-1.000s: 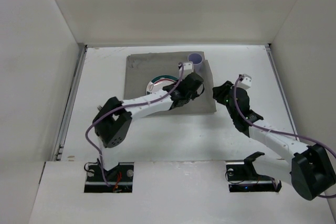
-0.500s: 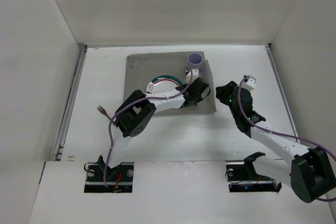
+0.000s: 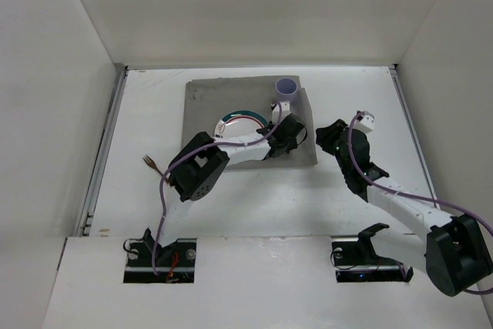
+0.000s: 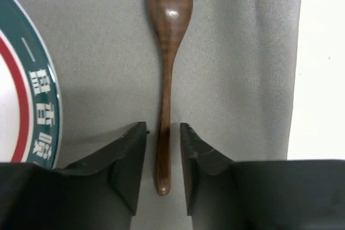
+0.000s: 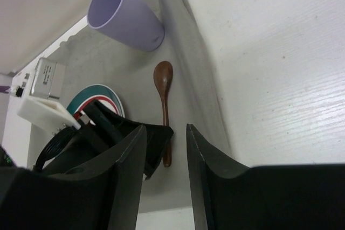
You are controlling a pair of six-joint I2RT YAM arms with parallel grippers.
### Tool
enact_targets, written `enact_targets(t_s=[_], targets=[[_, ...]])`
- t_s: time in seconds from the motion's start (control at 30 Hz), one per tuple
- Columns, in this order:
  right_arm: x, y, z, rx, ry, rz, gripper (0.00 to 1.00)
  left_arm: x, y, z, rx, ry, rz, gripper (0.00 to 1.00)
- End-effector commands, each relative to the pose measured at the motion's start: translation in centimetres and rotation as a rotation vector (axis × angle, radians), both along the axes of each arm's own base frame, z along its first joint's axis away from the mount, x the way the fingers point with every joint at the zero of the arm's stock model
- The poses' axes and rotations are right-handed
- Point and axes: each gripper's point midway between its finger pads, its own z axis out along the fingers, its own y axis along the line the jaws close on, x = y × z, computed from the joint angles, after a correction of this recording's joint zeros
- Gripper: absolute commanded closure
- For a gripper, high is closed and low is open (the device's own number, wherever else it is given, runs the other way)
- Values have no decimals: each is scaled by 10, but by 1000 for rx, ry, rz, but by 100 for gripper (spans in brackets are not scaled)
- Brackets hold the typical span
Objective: Set the dinner table for one person
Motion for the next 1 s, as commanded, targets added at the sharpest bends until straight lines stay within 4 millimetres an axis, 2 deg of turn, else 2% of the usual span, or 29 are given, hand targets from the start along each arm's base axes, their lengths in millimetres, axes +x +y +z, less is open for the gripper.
enact_targets(t_s=[0.0,0.07,0.13,0.2,0.23,0.33,0.43,0.47,0.53,0.57,0.63,0.77,0.97], targets=[[5,3,14,19,-48,3,58,2,11,54,-66,-82,34,68],[5,4,12,23,-45,6,58,-1,21,77,-84,-118,39,66],[5,5,13,24,-46,9,58,-6,41,96,-97,-156,67,66],[6,3,14,19,-50,3,58,-12,75,113,-104,-194,125,66],[6,4,13,19,-48,4,58,-14,90,116,-102,-204,152,66],[6,15,12,26,-44,43,57,-24,152,120,-88,-225,279,64],[7,26,11,27,-52,73,56,-38,234,103,-17,-179,443,62],[8,28,10,25,-49,76,56,-43,255,96,-2,-156,488,62],[7,35,10,23,-47,98,54,-60,306,78,48,-107,591,62],[7,39,11,20,-50,113,52,-70,326,70,70,-93,633,62],[7,43,12,9,-51,131,51,-85,355,55,91,-69,703,62],[9,48,5,-1,-30,142,50,-111,393,36,118,-21,809,62],[8,52,2,-10,-22,154,49,-130,425,12,89,47,936,62]])
